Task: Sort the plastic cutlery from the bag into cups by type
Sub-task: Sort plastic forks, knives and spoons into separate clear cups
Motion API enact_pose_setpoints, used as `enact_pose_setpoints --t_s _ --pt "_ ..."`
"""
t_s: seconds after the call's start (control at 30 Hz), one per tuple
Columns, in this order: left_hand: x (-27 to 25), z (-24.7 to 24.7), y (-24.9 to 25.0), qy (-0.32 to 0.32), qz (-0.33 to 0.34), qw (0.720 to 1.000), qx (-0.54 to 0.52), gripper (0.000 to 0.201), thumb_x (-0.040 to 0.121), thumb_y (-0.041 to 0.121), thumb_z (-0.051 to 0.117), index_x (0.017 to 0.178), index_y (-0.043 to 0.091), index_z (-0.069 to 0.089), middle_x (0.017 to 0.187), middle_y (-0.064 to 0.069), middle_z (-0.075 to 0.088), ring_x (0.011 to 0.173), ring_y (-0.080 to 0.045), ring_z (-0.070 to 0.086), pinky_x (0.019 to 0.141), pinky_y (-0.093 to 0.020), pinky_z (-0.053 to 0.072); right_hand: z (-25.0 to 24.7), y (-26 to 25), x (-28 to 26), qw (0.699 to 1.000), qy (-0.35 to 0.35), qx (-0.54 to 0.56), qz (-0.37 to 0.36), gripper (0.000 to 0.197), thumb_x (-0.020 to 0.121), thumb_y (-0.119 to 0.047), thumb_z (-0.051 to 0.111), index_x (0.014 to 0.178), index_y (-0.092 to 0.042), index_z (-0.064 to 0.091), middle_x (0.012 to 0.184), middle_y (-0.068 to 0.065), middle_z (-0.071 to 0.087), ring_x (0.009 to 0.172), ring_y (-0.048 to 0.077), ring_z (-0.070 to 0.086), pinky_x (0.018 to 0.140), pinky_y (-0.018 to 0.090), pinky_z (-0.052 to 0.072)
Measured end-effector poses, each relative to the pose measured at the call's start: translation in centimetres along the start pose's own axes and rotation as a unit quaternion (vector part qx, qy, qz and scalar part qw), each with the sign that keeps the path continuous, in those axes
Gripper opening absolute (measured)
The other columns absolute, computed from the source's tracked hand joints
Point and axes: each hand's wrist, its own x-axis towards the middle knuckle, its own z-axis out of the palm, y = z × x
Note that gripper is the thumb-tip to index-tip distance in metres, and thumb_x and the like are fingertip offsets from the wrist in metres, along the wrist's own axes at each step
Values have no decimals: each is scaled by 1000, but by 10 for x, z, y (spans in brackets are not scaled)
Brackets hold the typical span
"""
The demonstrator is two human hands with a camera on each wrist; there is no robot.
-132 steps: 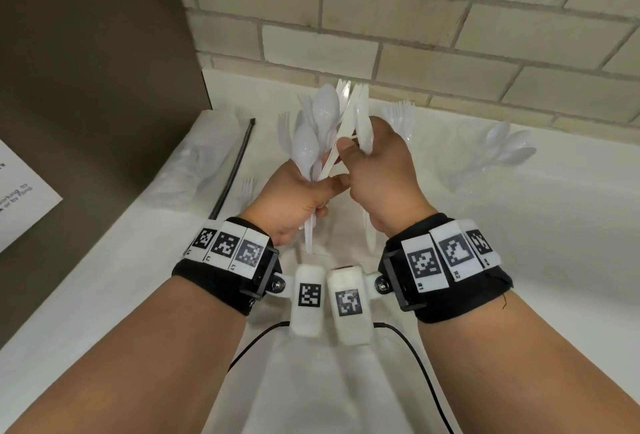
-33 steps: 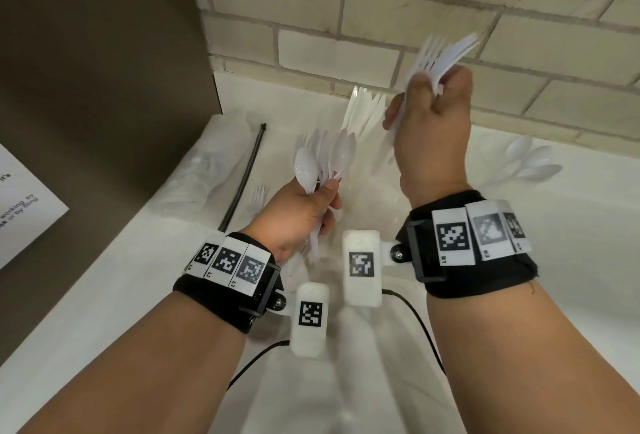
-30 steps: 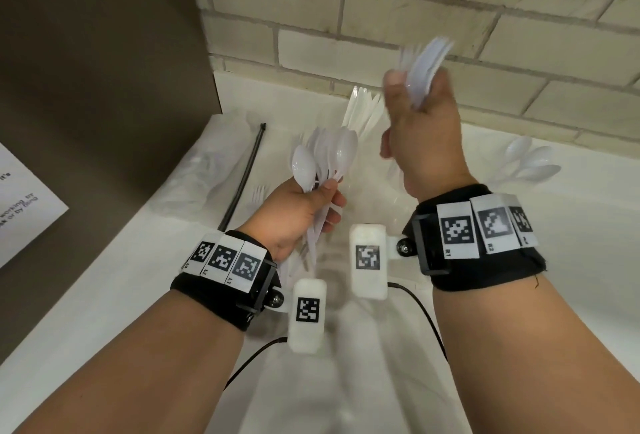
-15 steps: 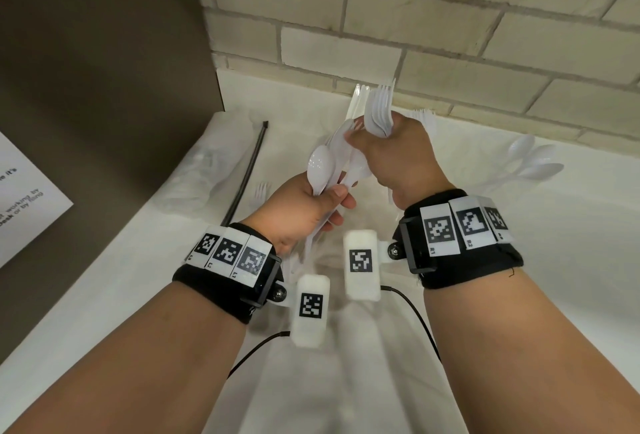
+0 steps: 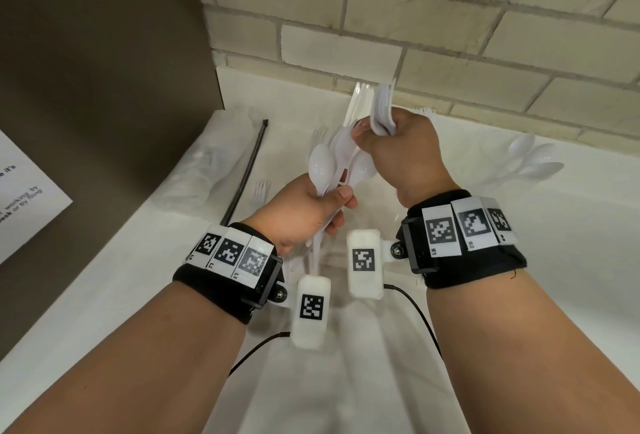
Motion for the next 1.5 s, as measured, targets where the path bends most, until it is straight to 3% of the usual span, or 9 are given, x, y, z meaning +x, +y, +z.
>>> enact_pose_setpoints --t_s 0.2,0.47,0.53,0.6,0.73,0.93,1.3,1.4,1.5 --pt "0 -1 3 -13 10 998 60 18 99 16 47 93 5 59 51 16 62 44 -3 51 45 -18 42 -2 -3 3 998 45 25 -24 3 93 -16 58 90 -14 60 79 3 63 70 13 56 71 31 49" --pt "3 -3 -10 2 -22 998 66 25 100 19 45 98 -2 58 55 13 62 44 -5 48 47 -21 41 -20 -28 3 967 142 173 -117 31 94 -3 48 105 -31 40 93 -8 55 78 11 61 69 23 52" --pt "3 -3 -6 12 -29 997 64 27 101 20 44 106 -4 56 54 14 62 42 -3 48 45 -20 41 -20 -31 -2 973 91 189 -94 31 98 -9 47 117 -30 37 104 -3 57 72 26 64 50 26 53" --pt "2 -2 -2 9 -24 996 87 24 101 20 42 110 1 54 48 17 60 39 1 47 45 -15 40 -16 -28 -6 983 53 157 -82 29 99 -15 47 125 -23 39 96 -6 56 59 20 61 43 29 51" --pt "2 -1 4 14 -9 995 102 18 101 21 42 105 8 53 49 17 61 41 3 49 47 -11 40 -9 -14 -10 996 -18 70 -59 36 91 -32 61 119 -17 47 79 -15 50 62 1 46 56 20 37" --pt "3 -1 2 1 -23 997 69 16 100 18 45 111 8 52 86 1 67 63 -10 61 61 -23 53 -11 -6 -15 985 -96 132 58 31 80 -11 76 109 -10 65 75 1 62 42 -3 50 44 11 37" --pt "-1 2 0 -19 -8 991 130 11 99 21 46 107 15 53 81 9 65 63 -9 57 55 -17 48 -13 -21 -6 987 -35 155 -21 10 93 -12 61 86 -18 56 74 -6 60 47 -5 49 48 8 36" --pt "0 3 1 -19 1 987 159 10 100 23 44 105 18 52 75 14 64 55 -1 52 54 -16 45 -10 -23 -8 987 -74 142 -15 7 94 -12 59 100 -14 57 94 10 70 59 0 56 51 10 38" --pt "1 5 4 -17 5 986 169 11 100 23 43 99 16 52 59 23 60 47 4 49 49 -13 40 -8 -21 -15 985 -135 111 8 9 93 -6 58 102 -4 61 85 11 70 50 -2 56 45 8 38"
